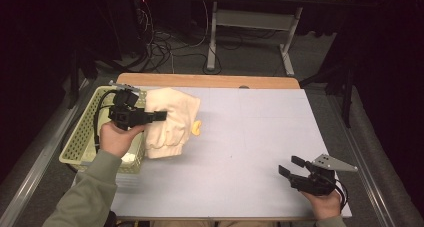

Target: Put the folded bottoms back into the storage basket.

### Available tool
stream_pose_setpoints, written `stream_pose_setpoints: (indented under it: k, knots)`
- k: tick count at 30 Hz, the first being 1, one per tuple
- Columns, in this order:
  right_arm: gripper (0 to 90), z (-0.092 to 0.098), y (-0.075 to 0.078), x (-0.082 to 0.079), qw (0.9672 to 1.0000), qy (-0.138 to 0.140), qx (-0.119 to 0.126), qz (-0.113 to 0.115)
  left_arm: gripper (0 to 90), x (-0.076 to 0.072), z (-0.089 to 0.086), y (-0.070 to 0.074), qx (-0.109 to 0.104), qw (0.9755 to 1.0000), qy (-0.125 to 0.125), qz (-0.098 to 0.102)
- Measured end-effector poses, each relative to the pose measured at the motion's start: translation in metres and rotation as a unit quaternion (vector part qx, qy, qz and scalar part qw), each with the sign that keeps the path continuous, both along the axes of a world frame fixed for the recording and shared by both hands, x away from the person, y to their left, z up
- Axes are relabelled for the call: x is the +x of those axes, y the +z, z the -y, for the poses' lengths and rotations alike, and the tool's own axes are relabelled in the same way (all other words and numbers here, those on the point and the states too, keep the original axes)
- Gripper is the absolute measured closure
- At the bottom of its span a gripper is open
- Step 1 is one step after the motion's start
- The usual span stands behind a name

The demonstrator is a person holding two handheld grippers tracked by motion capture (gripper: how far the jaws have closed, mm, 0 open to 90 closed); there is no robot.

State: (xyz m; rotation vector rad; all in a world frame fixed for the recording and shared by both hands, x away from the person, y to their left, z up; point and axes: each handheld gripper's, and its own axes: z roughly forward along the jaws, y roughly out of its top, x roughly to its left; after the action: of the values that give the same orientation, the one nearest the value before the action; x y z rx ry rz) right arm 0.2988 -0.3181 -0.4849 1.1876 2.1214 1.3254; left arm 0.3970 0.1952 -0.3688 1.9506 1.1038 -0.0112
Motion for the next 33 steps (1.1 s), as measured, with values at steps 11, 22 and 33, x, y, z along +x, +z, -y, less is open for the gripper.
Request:
stream_pose_setpoints:
  k: [11, 22, 33]
  knots:
    - [32.9, 0.000, 0.000, 0.000, 1.0000, -0.001, 0.001, -0.001, 62.8, -0.002, -0.011, 0.001, -0.007, 0.9999, 0.011, -0.002]
    - [32.8, 0.000, 0.000, 0.000, 1.0000, -0.001, 0.002, -0.002, 62.8, -0.004, -0.024, 0.005, -0.017, 0.9996, 0.024, -0.002]
    - [32.8, 0.000, 0.000, 0.000, 1.0000, 0.000, 0.001, -0.002, 62.9, -0.006, -0.037, 0.005, -0.019, 0.9991, 0.038, -0.005]
